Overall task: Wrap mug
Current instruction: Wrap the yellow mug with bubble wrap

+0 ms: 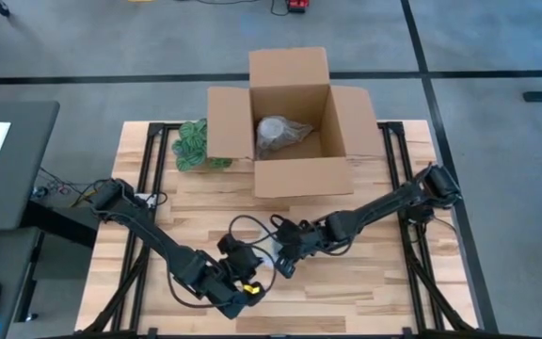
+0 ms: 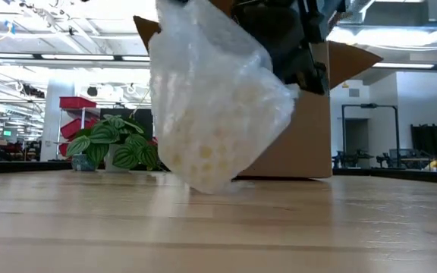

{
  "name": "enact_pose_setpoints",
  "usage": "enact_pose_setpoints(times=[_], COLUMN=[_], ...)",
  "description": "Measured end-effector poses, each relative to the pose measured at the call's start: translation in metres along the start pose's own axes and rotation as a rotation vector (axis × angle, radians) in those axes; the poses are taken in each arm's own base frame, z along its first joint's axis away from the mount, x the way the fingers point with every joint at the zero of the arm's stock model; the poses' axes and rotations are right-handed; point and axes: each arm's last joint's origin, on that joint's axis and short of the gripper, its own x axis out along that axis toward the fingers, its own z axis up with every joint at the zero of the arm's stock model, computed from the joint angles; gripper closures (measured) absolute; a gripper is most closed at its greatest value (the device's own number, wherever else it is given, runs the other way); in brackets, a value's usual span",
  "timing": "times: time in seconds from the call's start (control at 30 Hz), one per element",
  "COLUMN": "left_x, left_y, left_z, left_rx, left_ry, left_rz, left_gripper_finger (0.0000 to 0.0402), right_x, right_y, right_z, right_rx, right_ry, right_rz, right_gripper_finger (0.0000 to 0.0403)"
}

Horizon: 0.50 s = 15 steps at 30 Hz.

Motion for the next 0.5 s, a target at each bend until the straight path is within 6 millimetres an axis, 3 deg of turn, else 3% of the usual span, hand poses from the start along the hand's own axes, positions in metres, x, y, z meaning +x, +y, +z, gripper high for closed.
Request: enact_pose_setpoints(times=[0.23, 0.5], left_x=[-0.001, -0.003], left_y=[0.007, 0.007], left_z=[-0.005, -0.009], left_rx=[0.003, -0.016], left_ry=[0.024, 0.049], left_rz=[0.056, 0.056], left_gripper_finger=[0.0402, 0.0402], right_x=[0.000, 0.040], right_y=[-0.002, -0.006], right_z=[0.011, 0.009], right_rx=[-0.005, -0.008], right_ry=[0.004, 0.061], right_rz=[-0.018, 0.045], right_gripper_finger=[0.0403, 0.0403])
